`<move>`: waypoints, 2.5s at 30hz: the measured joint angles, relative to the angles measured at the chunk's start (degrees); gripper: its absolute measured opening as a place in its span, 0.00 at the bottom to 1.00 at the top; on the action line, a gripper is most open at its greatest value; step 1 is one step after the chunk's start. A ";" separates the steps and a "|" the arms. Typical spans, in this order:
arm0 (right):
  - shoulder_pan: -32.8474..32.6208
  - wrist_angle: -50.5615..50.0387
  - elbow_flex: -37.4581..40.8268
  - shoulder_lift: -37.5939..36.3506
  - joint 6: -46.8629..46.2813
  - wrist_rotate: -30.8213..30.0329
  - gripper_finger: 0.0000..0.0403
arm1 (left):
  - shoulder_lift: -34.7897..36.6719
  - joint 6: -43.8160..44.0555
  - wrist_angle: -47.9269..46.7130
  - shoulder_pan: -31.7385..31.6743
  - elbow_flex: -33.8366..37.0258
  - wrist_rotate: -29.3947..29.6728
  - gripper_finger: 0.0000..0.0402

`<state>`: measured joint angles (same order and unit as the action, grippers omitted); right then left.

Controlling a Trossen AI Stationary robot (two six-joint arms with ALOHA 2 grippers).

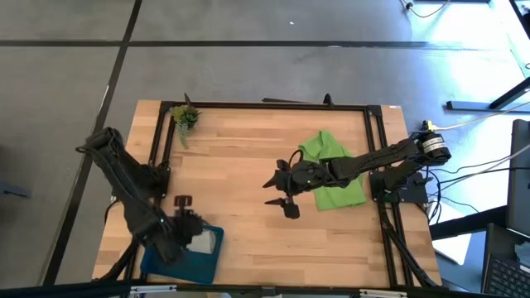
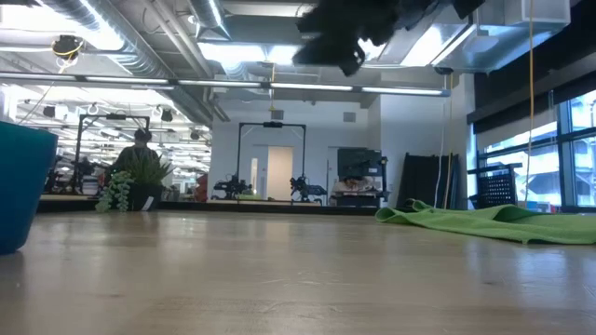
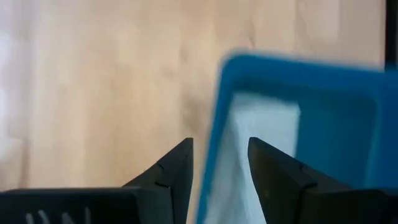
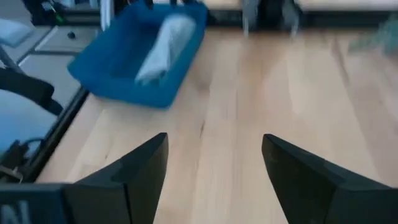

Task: Fold microfiber towels
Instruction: Fold the green microfiber cloth

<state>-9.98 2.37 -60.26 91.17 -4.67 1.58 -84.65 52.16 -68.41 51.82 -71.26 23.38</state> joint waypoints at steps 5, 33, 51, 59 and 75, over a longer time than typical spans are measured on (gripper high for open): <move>-0.17 -9.89 -0.01 -2.43 -5.16 -0.05 0.65 | 2.24 -3.95 1.64 -3.69 0.00 6.97 0.35; -14.96 -55.08 -0.01 -3.07 -64.01 -21.79 0.65 | 2.06 -34.94 20.04 -14.67 0.04 8.64 0.34; -7.60 -55.90 0.07 11.23 -65.57 -5.42 0.65 | 2.04 -36.34 19.99 -14.67 0.04 6.90 0.34; -5.09 -45.67 1.48 11.64 -58.01 1.32 0.65 | 2.04 -36.35 19.72 -14.63 0.04 5.64 0.34; -1.77 -16.81 3.18 14.28 -47.70 1.11 0.65 | 2.02 -35.78 17.43 -14.24 0.04 5.17 0.34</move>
<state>-11.75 -14.44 -57.08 105.46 -52.37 2.70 -82.63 16.38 -50.98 37.58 -71.22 28.56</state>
